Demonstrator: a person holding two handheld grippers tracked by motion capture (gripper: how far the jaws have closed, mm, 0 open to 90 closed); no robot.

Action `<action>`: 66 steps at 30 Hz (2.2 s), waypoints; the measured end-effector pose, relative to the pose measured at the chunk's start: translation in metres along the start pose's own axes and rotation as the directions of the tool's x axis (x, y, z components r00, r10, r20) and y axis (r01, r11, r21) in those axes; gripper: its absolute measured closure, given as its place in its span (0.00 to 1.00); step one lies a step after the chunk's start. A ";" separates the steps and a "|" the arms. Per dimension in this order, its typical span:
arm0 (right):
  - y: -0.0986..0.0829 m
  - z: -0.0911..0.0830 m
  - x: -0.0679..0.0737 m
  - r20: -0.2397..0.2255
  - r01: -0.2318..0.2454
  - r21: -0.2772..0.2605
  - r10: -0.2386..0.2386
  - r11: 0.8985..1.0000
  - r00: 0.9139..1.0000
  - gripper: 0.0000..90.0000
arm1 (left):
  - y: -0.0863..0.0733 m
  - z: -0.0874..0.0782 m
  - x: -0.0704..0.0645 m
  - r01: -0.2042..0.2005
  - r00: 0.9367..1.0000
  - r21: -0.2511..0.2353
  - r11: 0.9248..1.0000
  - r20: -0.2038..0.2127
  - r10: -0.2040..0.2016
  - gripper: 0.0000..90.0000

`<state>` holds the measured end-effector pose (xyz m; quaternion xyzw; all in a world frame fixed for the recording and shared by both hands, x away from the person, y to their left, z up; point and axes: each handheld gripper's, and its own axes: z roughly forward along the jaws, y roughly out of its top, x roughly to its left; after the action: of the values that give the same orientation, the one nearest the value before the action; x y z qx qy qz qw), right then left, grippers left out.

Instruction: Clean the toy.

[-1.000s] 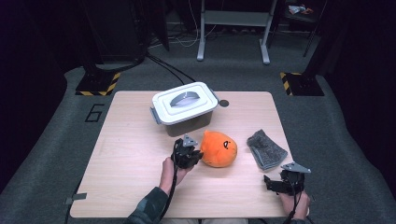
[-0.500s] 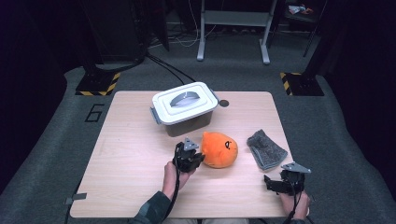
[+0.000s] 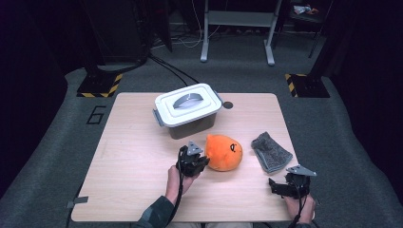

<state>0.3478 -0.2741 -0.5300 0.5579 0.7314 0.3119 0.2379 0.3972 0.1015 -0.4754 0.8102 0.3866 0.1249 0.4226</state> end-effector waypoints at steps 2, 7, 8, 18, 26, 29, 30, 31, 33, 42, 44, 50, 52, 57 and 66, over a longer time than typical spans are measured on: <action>0.000 0.000 0.000 0.000 -0.003 -0.002 0.003 1.000 1.000 0.04 | -0.001 0.000 0.000 -0.004 1.000 -0.003 1.000 0.007 0.004 0.93; 0.000 -0.003 -0.003 -0.021 -0.027 -0.006 0.027 1.000 0.999 0.05 | -0.003 -0.001 0.000 -0.006 1.000 -0.014 1.000 0.016 0.006 0.93; 0.001 -0.003 -0.005 -0.024 -0.033 -0.001 0.033 0.999 0.999 0.05 | -0.003 -0.001 0.000 -0.007 1.000 -0.015 1.000 0.018 0.007 0.93; 0.038 -0.021 -0.008 -0.019 -0.016 -0.041 0.015 0.999 1.000 0.06 | -0.006 -0.001 0.001 -0.011 1.000 -0.025 1.000 0.024 0.012 0.92; 0.082 -0.002 -0.006 -0.017 0.020 -0.005 -0.020 1.000 1.000 0.07 | -0.007 -0.001 0.001 -0.007 0.999 -0.032 0.999 0.032 0.008 0.92; 0.091 0.012 -0.006 -0.016 0.036 0.021 -0.036 0.999 0.999 0.08 | -0.008 -0.001 0.001 -0.013 0.999 -0.031 0.999 0.035 0.014 0.92; 0.094 0.017 -0.006 -0.017 0.030 0.027 -0.030 0.999 0.999 0.10 | -0.008 -0.001 0.001 -0.016 0.999 -0.032 0.999 0.033 0.017 0.92; 0.097 0.021 -0.006 -0.008 0.032 0.038 -0.032 0.999 0.999 0.10 | -0.008 -0.001 0.001 -0.015 0.999 -0.035 0.999 0.035 0.016 0.92; 0.099 0.026 -0.007 -0.013 0.033 0.045 -0.032 0.998 0.999 0.11 | -0.008 -0.001 0.001 -0.016 0.999 -0.034 0.999 0.035 0.017 0.92; 0.112 0.064 -0.010 -0.019 0.018 0.126 -0.016 0.992 1.000 0.17 | -0.008 -0.001 0.001 -0.021 0.999 -0.040 0.999 0.037 0.023 0.92; 0.112 0.066 -0.010 -0.022 0.023 0.139 -0.020 0.990 1.000 0.19 | -0.008 -0.001 0.001 -0.018 0.999 -0.040 0.999 0.043 0.020 0.92; 0.108 0.073 -0.010 -0.011 -0.012 0.176 0.014 0.984 1.000 0.39 | -0.009 0.000 0.001 -0.023 0.999 -0.047 0.999 0.045 0.025 0.92; 0.106 0.072 -0.011 -0.015 -0.010 0.164 0.012 0.986 1.000 0.47 | -0.010 0.000 0.001 -0.018 0.999 -0.052 0.998 0.049 0.020 0.92; 0.102 0.070 -0.013 -0.017 -0.010 0.131 0.012 0.991 1.000 0.64 | -0.011 0.000 0.001 -0.024 0.999 -0.060 0.998 0.046 0.027 0.92; 0.098 0.065 -0.015 -0.048 -0.043 0.105 0.048 0.994 0.998 0.83 | -0.009 0.000 -0.001 -0.033 0.999 -0.062 0.998 0.040 0.035 0.92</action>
<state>0.4625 -0.2586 -0.5038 0.5780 0.7394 0.2929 0.1827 0.3920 0.1033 -0.4821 0.8057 0.3600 0.1270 0.4529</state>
